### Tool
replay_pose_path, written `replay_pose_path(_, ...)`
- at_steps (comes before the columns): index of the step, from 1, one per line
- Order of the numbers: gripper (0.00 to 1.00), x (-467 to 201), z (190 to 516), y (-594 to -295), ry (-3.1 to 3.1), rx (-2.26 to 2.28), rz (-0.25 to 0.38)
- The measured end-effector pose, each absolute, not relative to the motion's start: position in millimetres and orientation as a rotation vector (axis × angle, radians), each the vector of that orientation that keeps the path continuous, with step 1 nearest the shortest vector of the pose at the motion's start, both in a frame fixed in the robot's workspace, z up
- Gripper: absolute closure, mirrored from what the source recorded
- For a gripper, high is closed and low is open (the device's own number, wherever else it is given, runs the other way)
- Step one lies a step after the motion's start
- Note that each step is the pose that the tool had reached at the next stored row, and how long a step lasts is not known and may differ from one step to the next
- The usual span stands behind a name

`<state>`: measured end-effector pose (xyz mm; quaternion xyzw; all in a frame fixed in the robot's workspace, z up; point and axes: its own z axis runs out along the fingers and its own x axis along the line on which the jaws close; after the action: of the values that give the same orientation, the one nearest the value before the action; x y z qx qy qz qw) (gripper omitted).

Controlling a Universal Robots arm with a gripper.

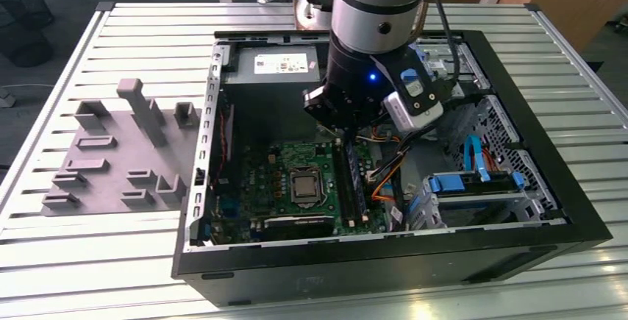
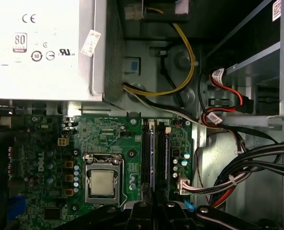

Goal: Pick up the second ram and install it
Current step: 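Insert the second ram into the second slot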

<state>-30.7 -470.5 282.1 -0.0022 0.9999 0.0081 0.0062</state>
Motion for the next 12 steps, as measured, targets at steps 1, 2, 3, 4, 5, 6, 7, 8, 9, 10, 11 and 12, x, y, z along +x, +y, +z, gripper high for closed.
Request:
replay_pose_path(1,0.86,-31,280,-471,3.129,-0.006,0.025)
replay_pose_path(2,0.86,-31,279,-472,3.129,-0.005,0.025)
replay_pose_path(3,0.86,-31,277,-472,3.129,-0.005,0.025)
replay_pose_path(4,0.86,-31,275,-473,3.130,-0.005,0.025)
replay_pose_path(5,0.86,-30,273,-473,3.130,-0.005,0.025)
replay_pose_path(6,0.86,-30,272,-474,3.132,-0.005,0.025)
replay_pose_path(7,0.86,-30,271,-474,3.136,-0.004,0.025)
replay_pose_path(8,0.86,-29,270,-474,3.138,-0.004,0.026)
replay_pose_path(9,0.86,-29,270,-474,3.139,-0.003,0.025)
replay_pose_path(10,0.86,-29,270,-474,3.143,-0.003,0.025)
replay_pose_path(11,0.86,-29,270,-474,3.145,-0.003,0.025)
replay_pose_path(12,0.86,-28,270,-474,3.146,-0.002,0.025)
